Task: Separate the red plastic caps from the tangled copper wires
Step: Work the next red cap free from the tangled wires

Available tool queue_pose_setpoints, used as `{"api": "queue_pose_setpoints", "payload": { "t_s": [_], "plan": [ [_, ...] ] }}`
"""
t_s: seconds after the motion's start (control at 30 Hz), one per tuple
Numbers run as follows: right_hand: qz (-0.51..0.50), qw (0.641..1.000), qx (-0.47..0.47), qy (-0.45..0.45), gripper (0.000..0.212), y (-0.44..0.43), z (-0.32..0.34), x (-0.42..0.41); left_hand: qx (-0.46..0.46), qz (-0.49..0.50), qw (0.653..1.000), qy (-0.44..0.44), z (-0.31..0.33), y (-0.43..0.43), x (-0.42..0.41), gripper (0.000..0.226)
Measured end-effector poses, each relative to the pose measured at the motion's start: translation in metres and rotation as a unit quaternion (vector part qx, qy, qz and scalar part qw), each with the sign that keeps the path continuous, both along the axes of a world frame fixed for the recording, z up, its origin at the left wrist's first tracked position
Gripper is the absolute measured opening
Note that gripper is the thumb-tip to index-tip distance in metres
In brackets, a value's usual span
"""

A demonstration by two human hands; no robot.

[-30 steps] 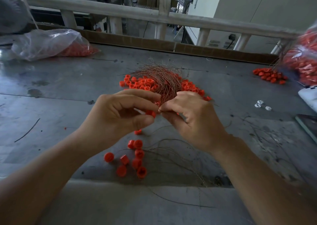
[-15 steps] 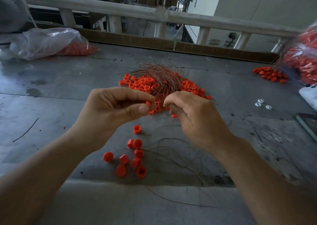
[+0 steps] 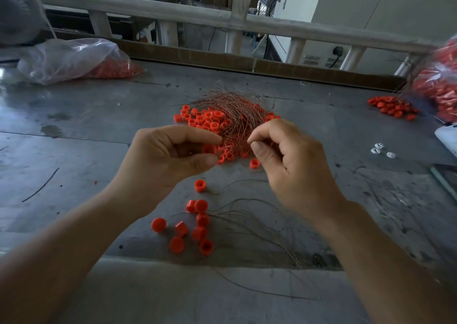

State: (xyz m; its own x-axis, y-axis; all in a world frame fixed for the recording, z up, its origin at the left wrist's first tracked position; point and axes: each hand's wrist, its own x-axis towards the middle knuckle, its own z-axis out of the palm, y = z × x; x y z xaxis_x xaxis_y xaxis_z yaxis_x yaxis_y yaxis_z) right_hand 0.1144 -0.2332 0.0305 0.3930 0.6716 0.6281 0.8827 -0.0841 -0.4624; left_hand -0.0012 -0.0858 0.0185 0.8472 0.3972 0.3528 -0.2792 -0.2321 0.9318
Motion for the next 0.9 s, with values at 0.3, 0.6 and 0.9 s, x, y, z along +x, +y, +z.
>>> {"api": "queue_pose_setpoints", "payload": {
  "t_s": [0.3, 0.6, 0.9],
  "plan": [
    [0.033, 0.999, 0.017, 0.033, 0.008, 0.001, 0.0, -0.008, 0.013, -0.003, 1.0, 0.019, 0.0, -0.005, 0.0, 0.03],
    [0.042, 0.994, 0.031, 0.096, 0.007, -0.002, 0.007, -0.01, 0.034, 0.005, 0.999, 0.029, 0.004, -0.007, 0.0, 0.033],
    [0.07, 0.989, 0.026, 0.128, 0.008, -0.003, 0.008, -0.012, 0.017, 0.006, 0.999, 0.045, 0.003, -0.008, 0.0, 0.034]
  ]
}}
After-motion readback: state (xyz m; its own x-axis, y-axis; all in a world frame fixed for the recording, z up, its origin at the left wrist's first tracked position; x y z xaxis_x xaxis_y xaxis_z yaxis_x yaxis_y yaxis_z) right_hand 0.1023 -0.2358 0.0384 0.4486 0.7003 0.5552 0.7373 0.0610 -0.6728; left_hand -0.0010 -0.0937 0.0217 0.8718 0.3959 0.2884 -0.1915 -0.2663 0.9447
